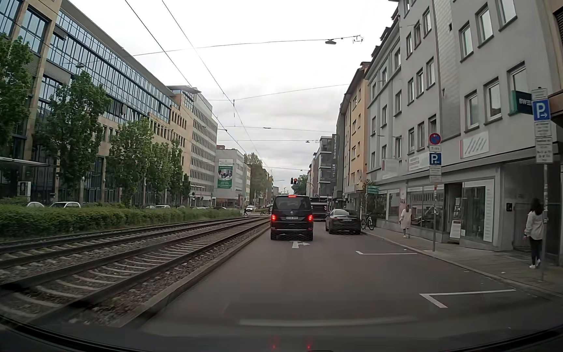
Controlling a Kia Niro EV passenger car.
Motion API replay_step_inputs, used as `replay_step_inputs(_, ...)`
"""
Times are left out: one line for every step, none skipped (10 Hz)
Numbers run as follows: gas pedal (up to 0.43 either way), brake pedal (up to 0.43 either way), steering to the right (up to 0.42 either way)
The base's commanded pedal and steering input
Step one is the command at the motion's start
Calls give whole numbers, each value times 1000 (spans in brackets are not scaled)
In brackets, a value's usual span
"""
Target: Follow the waypoints while adhering to traffic rules and regulations
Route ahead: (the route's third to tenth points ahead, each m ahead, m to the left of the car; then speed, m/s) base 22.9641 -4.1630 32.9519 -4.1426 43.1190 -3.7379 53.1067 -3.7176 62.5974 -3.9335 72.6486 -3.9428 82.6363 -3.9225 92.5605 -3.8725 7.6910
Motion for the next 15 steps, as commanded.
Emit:
replay_step_inputs(20, 0, 5)
replay_step_inputs(20, 0, 5)
replay_step_inputs(20, 0, 5)
replay_step_inputs(20, 0, 5)
replay_step_inputs(20, 0, 5)
replay_step_inputs(20, 0, 4)
replay_step_inputs(20, 0, 4)
replay_step_inputs(20, 0, 4)
replay_step_inputs(20, 0, 2)
replay_step_inputs(20, 0, 0)
replay_step_inputs(20, 0, 0)
replay_step_inputs(20, 0, 0)
replay_step_inputs(20, 0, 0)
replay_step_inputs(20, 0, 0)
replay_step_inputs(20, 0, 0)
